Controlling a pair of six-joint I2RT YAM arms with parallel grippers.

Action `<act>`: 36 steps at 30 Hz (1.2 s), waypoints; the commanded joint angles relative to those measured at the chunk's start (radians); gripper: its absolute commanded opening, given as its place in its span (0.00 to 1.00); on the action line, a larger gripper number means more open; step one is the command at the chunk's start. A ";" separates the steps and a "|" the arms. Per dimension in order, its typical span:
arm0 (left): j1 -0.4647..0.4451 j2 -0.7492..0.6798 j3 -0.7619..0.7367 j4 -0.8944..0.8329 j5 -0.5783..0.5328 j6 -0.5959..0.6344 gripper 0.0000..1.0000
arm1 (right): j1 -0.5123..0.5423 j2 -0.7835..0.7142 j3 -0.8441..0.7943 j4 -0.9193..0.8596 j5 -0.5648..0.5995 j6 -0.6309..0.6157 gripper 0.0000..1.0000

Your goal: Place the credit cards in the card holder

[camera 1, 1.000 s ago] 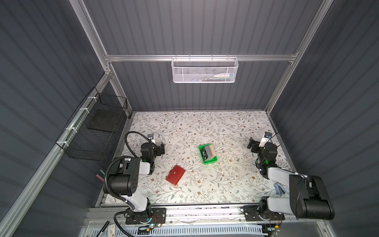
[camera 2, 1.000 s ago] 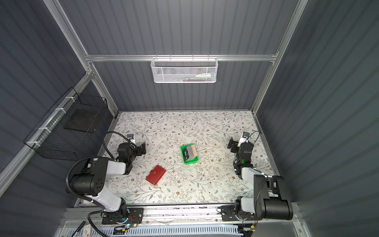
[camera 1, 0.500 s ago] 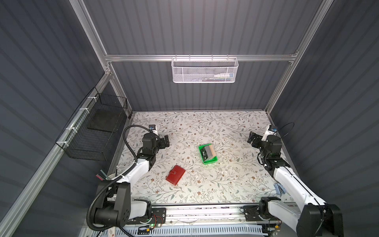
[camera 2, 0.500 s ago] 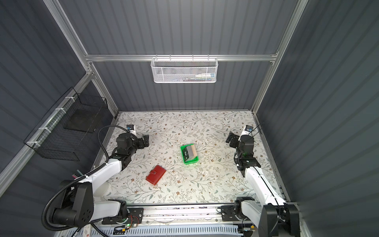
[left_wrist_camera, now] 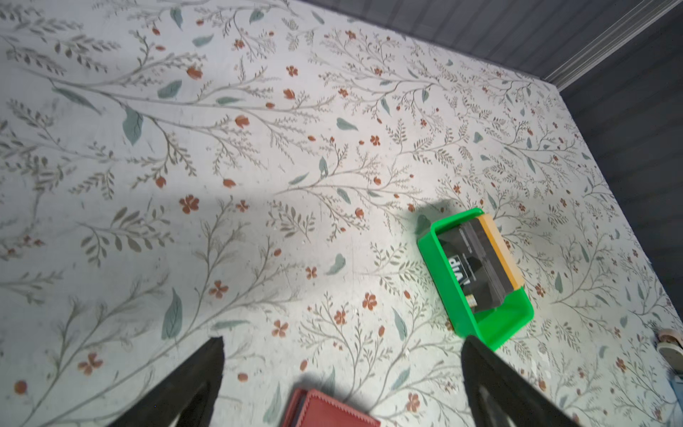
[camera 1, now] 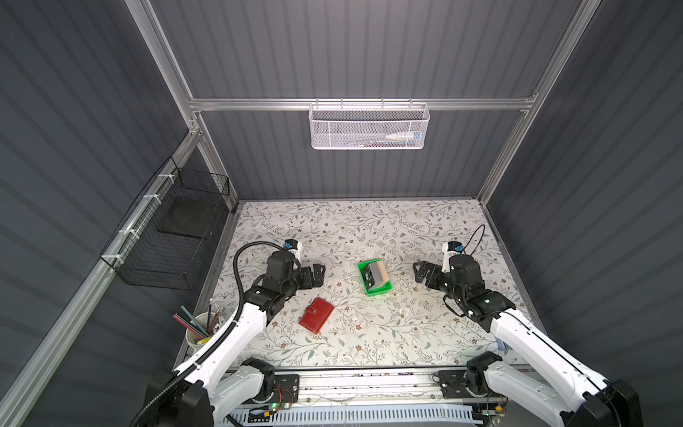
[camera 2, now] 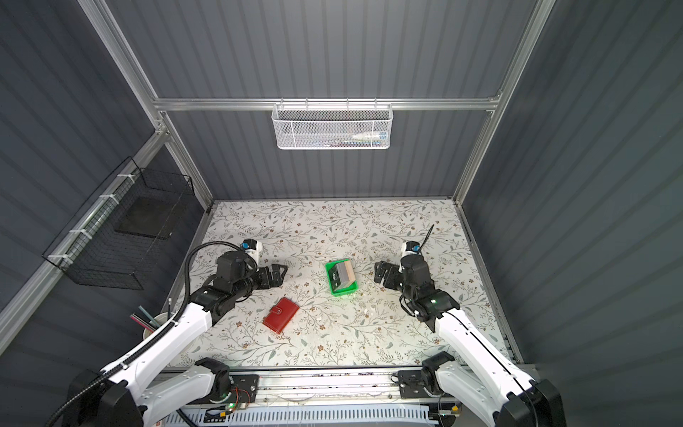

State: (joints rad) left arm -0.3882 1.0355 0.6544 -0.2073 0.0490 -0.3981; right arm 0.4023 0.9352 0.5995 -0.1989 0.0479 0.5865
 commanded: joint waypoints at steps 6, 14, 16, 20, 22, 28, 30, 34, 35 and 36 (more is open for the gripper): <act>-0.025 -0.053 0.002 -0.293 0.018 -0.145 1.00 | 0.037 -0.037 -0.018 -0.062 -0.063 0.087 0.99; -0.053 -0.074 -0.053 -0.350 0.011 -0.253 1.00 | 0.038 -0.144 -0.100 -0.012 -0.158 0.073 0.99; -0.061 -0.058 -0.066 -0.351 0.010 -0.273 1.00 | 0.042 -0.154 -0.101 -0.035 -0.159 0.066 0.99; -0.085 -0.036 -0.084 -0.354 -0.028 -0.311 1.00 | 0.088 -0.168 -0.127 -0.057 -0.135 0.062 0.99; -0.093 -0.028 -0.085 -0.351 -0.038 -0.318 1.00 | 0.135 -0.174 -0.131 -0.077 -0.103 0.056 0.99; -0.104 -0.012 -0.112 -0.303 -0.042 -0.332 1.00 | 0.292 -0.189 -0.116 -0.137 0.029 0.070 0.99; -0.104 -0.008 -0.111 -0.295 -0.053 -0.335 1.00 | 0.334 -0.199 -0.121 -0.128 0.048 0.072 0.99; -0.104 0.002 -0.111 -0.262 -0.053 -0.324 1.00 | 0.363 -0.180 -0.113 -0.135 0.049 0.085 0.99; -0.104 0.007 -0.109 -0.262 -0.058 -0.327 1.00 | 0.370 -0.172 -0.109 -0.139 0.054 0.087 0.99; -0.104 0.014 -0.108 -0.263 -0.066 -0.336 1.00 | 0.379 -0.167 -0.104 -0.145 0.061 0.089 0.99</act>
State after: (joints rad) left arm -0.4858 1.0359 0.5560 -0.4843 0.0029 -0.7166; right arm 0.7635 0.7555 0.4782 -0.3138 0.0647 0.6628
